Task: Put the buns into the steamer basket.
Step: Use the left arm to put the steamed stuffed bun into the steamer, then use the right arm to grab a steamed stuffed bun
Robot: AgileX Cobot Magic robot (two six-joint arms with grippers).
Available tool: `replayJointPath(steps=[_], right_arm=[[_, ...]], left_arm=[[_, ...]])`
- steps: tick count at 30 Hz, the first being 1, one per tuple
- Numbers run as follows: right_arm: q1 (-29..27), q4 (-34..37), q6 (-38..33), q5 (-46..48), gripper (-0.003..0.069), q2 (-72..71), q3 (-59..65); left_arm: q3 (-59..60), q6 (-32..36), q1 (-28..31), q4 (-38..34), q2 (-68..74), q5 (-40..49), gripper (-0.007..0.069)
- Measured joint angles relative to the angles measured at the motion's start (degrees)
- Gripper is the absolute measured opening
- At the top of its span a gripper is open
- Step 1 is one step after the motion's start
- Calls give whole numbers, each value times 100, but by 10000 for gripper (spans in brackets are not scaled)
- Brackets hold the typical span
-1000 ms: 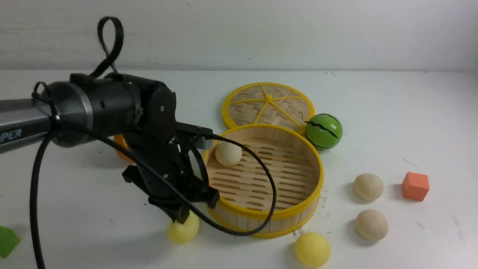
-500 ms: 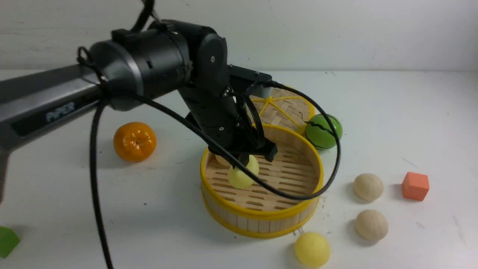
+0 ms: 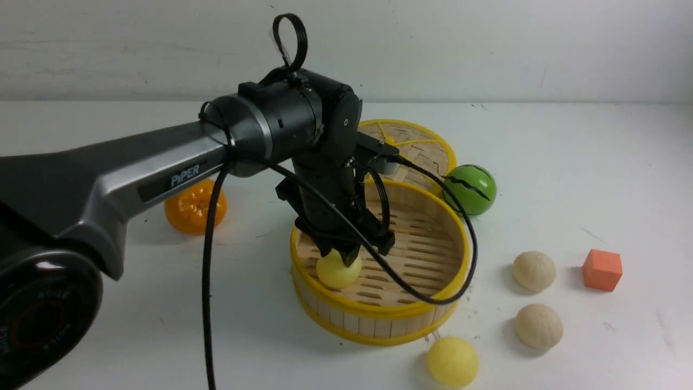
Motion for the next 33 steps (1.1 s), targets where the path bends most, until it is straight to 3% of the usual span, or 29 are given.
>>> replayJointPath(steps=[1, 2, 3, 7, 9, 11, 13, 14, 18, 33], right_arm=[[0, 0, 0, 0, 241, 0, 0], [0, 0, 0, 0, 241, 0, 0], [0, 0, 0, 0, 241, 0, 0], [0, 0, 0, 0, 241, 0, 0], [0, 0, 0, 0, 241, 0, 0], [0, 0, 0, 0, 241, 0, 0], [0, 0, 0, 0, 241, 0, 0], [0, 0, 0, 0, 241, 0, 0], [0, 0, 0, 0, 241, 0, 0], [0, 0, 0, -7, 241, 0, 0]], left_arm=[[-5, -91, 0, 0, -63, 15, 393], [-5, -91, 0, 0, -76, 15, 393], [-34, -312, -5, 0, -242, 101, 448], [-87, -593, -44, 14, -747, 338, 425], [-99, -708, -77, 0, -1283, 591, 314], [-86, -804, -102, -16, -1764, 949, 132], [59, -841, -102, -22, -2146, 1063, 17], [222, -848, -102, -22, -2375, 1083, -14], [1205, -868, -102, -176, -3279, 938, -14], [7356, -151, -102, -2011, -8271, -3671, -14]])
